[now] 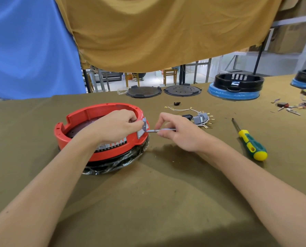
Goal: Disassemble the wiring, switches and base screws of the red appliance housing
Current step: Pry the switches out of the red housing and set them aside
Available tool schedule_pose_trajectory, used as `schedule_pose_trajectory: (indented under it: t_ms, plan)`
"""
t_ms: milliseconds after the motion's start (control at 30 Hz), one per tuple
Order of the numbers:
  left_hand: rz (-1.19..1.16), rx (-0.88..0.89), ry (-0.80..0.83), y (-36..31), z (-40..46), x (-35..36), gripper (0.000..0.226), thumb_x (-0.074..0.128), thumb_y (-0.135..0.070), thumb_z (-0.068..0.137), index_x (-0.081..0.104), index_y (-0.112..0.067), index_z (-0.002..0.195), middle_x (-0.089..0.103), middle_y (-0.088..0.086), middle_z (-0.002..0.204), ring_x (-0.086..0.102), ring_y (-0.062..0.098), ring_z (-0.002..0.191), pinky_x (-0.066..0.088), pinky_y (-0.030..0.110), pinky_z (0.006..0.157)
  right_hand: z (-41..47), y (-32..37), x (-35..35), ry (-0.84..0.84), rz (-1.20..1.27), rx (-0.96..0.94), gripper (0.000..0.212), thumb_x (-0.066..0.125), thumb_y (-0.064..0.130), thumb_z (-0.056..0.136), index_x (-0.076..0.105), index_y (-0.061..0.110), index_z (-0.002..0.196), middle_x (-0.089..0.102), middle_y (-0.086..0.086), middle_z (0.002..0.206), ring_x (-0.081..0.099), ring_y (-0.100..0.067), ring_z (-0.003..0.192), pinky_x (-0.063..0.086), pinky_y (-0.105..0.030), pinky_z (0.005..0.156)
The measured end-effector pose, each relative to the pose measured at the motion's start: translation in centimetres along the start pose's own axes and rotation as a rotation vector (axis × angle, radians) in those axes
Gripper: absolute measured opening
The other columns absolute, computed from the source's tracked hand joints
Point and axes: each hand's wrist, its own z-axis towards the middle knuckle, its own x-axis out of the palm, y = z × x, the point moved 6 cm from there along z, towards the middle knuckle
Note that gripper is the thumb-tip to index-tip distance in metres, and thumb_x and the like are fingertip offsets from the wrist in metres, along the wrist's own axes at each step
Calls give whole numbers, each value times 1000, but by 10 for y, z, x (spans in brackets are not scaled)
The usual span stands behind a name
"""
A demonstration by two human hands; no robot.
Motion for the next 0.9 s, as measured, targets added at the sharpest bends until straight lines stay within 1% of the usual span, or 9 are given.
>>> schedule_pose_trajectory:
  t_ms: [67,133,200,267,400,567,700,833,900]
  plan:
    - [-18,3,-6,1,0,0,45,48,-40,98,56,3,92,40,-1,64,32,13,53,28,29,53,0,0,-2,-4,25,2,8,60,22,99,56,24,93,46,8,56,37,-9,54,37,-34,63]
    - [-14,5,-14,1,0,0,44,48,-40,98,57,2,91,40,-2,63,31,11,51,28,29,53,-4,2,1,-30,6,0,7,58,23,100,55,25,93,49,9,59,39,-8,54,38,-31,61]
    - [-3,-1,-25,1,1,1,44,47,-42,98,58,1,92,42,-2,64,34,13,54,29,30,54,-9,8,10,-72,-28,-3,8,55,24,101,51,24,95,50,8,60,41,-5,50,32,-19,51]
    - [9,-21,-31,3,1,1,46,47,-43,97,59,1,94,45,0,66,36,14,56,30,31,55,-13,16,22,-104,-16,14,6,49,21,102,46,19,98,50,7,61,45,-2,50,32,-16,48]
    - [35,-32,-32,4,3,1,47,45,-45,96,58,-1,88,48,3,69,37,17,57,31,31,55,-14,24,38,-173,90,120,7,40,17,105,40,11,103,52,1,72,45,-11,59,28,-23,48]
    - [40,-23,-33,2,4,2,42,48,-45,96,55,-7,80,43,3,65,34,16,55,28,29,52,-13,25,58,-231,309,300,4,36,14,103,33,12,101,50,-3,79,43,-15,62,28,-29,51]
    - [39,-16,-33,3,4,2,39,49,-46,96,49,-14,73,41,2,62,31,13,49,27,23,46,-12,14,65,-210,521,401,7,36,18,103,40,13,104,50,-6,82,40,-18,64,34,-33,61]
    - [-21,-25,-51,6,4,1,47,51,-45,95,57,1,83,42,1,64,30,8,47,28,19,45,-16,10,47,-231,349,361,23,43,20,95,64,12,94,47,12,56,40,-13,55,29,-27,51]
    - [-30,-22,-29,7,3,1,48,55,-46,91,61,2,94,49,2,72,40,11,59,42,32,57,-15,8,37,-270,232,328,21,45,26,95,59,15,86,47,11,57,40,-11,53,27,-27,49]
